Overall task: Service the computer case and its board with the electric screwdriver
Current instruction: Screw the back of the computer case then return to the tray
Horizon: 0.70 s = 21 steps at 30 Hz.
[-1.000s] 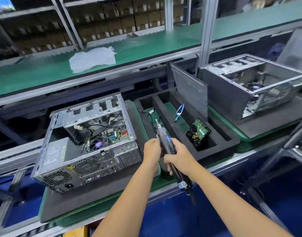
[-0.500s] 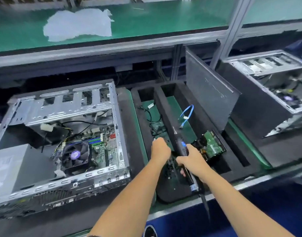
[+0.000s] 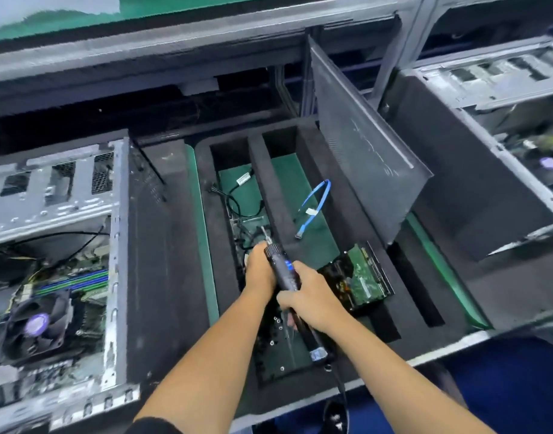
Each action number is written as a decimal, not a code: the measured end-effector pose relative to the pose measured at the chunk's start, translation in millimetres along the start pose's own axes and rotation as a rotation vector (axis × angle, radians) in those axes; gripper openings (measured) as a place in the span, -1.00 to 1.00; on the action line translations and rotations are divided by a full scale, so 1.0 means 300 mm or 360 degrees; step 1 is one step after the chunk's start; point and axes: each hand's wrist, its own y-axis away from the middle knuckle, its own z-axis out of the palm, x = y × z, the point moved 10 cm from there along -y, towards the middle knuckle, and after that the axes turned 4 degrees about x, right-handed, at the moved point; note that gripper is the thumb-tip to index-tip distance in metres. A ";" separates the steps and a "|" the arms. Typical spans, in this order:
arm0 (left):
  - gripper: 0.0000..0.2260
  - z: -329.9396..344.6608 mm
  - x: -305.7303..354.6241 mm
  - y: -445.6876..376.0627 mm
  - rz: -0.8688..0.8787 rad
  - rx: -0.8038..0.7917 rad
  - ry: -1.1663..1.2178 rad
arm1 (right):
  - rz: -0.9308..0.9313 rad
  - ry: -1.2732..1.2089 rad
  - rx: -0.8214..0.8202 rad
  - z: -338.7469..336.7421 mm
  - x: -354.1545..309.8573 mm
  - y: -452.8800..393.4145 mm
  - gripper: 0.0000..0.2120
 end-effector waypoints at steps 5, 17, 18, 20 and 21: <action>-0.70 -0.018 0.008 0.005 0.0006 0.0027 -0.0387 | 0.0008 -0.0049 -0.0103 0.000 -0.014 -0.007 -0.71; -0.87 0.011 0.088 -0.007 0.0376 -0.0136 -0.1128 | 0.0008 -0.0167 -0.0147 -0.010 0.000 -0.039 -0.75; -0.86 0.012 0.091 -0.001 0.0398 -0.0137 -0.1157 | 0.0012 -0.0173 -0.0148 -0.009 0.002 -0.041 -0.75; -0.84 0.020 0.086 0.007 0.0399 -0.0140 -0.1112 | 0.0016 -0.0191 -0.0144 -0.006 0.003 -0.045 -0.76; -0.82 0.022 0.083 0.011 0.0380 -0.0137 -0.1047 | 0.0017 -0.0203 -0.0143 -0.003 0.004 -0.048 -0.76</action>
